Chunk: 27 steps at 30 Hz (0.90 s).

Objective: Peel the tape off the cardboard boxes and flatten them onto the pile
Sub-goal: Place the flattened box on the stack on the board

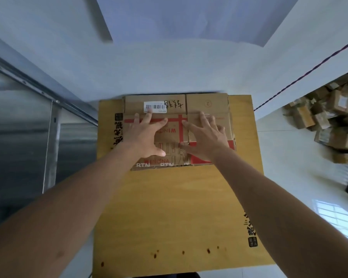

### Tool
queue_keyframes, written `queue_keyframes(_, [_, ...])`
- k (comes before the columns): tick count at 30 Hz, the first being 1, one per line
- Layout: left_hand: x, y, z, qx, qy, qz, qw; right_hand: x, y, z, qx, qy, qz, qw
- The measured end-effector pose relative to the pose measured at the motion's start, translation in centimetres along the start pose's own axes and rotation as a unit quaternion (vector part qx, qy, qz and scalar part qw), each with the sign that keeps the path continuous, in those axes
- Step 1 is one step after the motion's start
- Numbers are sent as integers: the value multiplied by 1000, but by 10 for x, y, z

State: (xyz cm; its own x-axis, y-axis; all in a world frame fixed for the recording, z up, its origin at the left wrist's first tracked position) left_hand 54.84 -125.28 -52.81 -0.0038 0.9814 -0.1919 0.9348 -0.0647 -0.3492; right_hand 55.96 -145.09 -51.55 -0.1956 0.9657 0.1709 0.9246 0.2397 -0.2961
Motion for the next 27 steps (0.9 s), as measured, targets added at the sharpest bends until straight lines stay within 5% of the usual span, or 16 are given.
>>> queue_keyframes(7, [2, 2, 6, -55, 40, 14, 998, 2, -1, 15, -30, -51, 3, 998])
queue_keyframes(16, [-8, 3, 6, -22, 4, -17, 1000, 7, 0, 18, -15, -30, 31, 999])
queue_keyframes(21, [-28, -9, -4, 11, -8, -28, 1000, 17, -3, 3, 18, 15, 62, 998])
queue_keyframes(27, [-40, -22, -40, -37, -24, 26, 999, 26, -20, -28, -62, 128, 84, 986])
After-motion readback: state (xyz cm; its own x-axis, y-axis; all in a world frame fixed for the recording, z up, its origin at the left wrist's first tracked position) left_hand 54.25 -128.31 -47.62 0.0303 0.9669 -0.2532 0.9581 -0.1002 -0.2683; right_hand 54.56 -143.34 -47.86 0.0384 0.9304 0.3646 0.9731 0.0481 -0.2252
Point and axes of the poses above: each hand's wrist, its own y-axis towards the middle knuckle, its own z-axis out of the palm, x = y × z, the point moved 7 cm from there along y, towards the middle knuckle, and after that the axes turned 15 degrees about -x, right-handed, at the moved point
